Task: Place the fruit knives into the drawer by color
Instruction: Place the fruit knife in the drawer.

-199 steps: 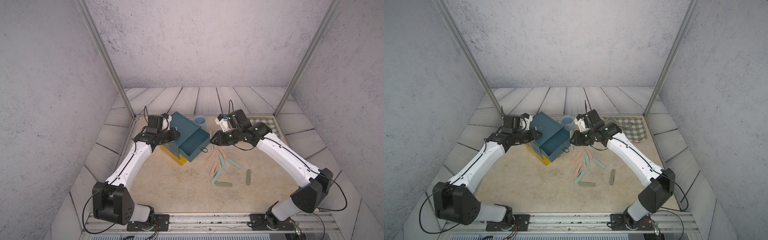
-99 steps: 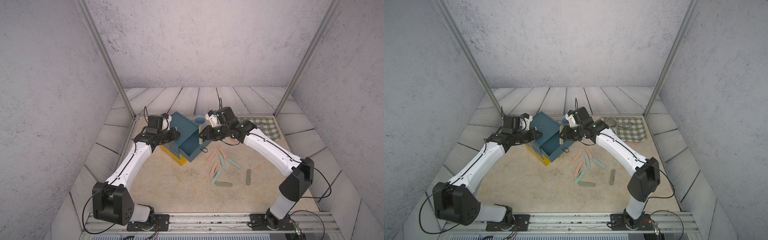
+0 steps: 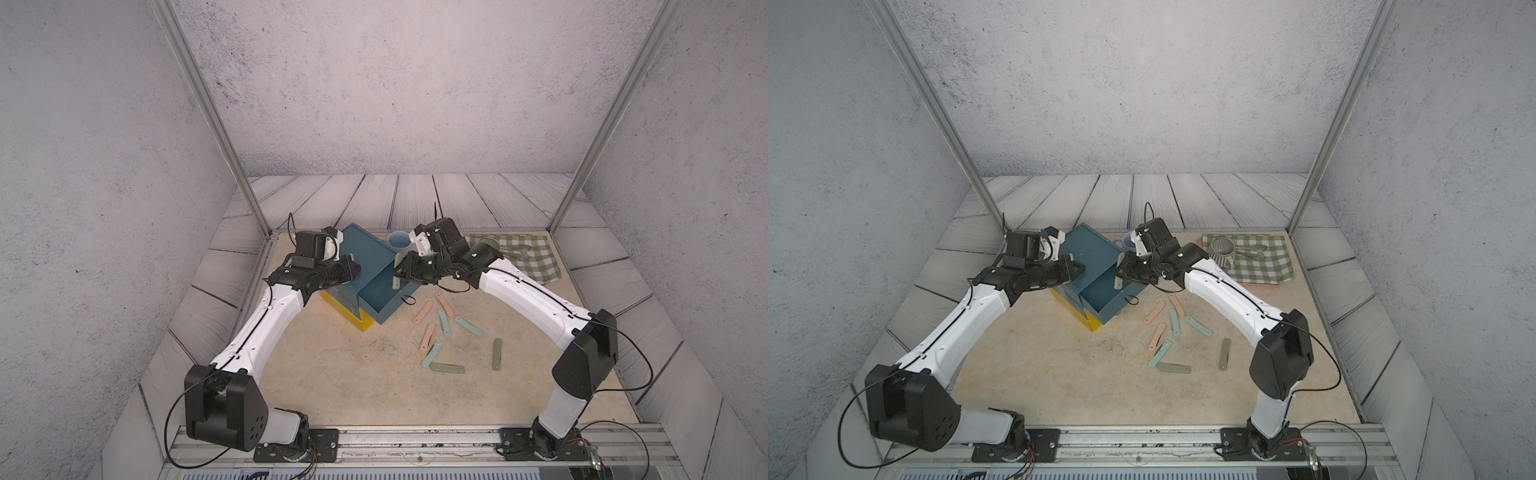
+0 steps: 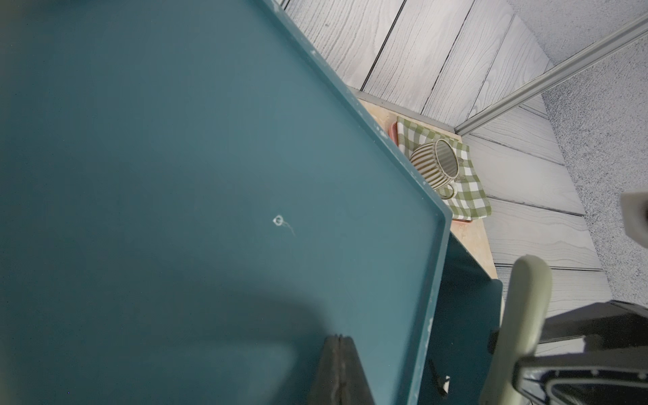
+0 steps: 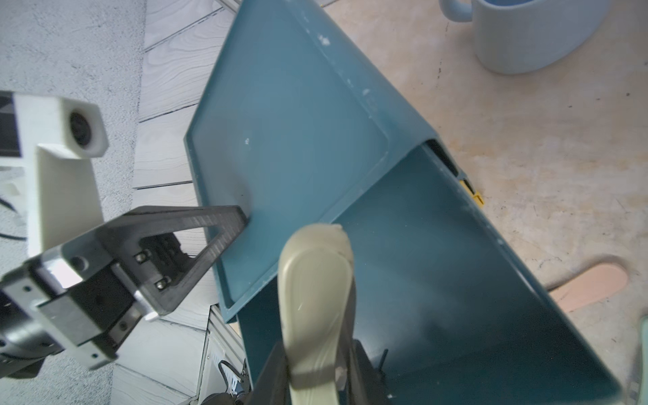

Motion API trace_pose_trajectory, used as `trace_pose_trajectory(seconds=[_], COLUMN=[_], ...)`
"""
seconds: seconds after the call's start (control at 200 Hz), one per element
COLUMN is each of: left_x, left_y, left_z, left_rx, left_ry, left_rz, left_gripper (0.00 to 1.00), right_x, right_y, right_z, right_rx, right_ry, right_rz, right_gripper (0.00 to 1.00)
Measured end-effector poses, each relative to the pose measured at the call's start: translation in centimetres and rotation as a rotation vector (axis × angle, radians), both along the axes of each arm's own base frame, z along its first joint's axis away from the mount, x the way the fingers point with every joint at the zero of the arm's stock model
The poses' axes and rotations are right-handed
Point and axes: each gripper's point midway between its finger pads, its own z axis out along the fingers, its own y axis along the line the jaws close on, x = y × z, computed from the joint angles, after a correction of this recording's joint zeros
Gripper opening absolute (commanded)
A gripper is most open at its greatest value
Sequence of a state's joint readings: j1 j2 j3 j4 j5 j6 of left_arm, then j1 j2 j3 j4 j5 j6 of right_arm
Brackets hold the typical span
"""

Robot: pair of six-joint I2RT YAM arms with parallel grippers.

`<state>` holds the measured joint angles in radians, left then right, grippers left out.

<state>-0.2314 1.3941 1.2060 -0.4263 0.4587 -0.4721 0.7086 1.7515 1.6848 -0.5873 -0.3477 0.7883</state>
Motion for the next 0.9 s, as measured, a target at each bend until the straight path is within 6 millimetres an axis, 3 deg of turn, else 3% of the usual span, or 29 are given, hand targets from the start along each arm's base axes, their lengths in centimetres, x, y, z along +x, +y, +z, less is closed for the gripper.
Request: trace_pose_trajectory(seconds=[0.56,0.901], left_x=[0.0,0.0], left_y=[0.0,0.0], left_z=[0.0,0.0], left_rx=[-0.002,-0.002], left_ry=[-0.004,-0.005], left_rz=[-0.001,-0.001], left_gripper=[0.0,0.0], right_x=[-0.5,-0.6], right_y=[0.5,1.0], right_z=[-0.5,-2.1], right_rx=[-0.013,-0.048], right_ry=[0.022,0.042], right_rz=[-0.038,-0.035], right_gripper=[0.23,0.26])
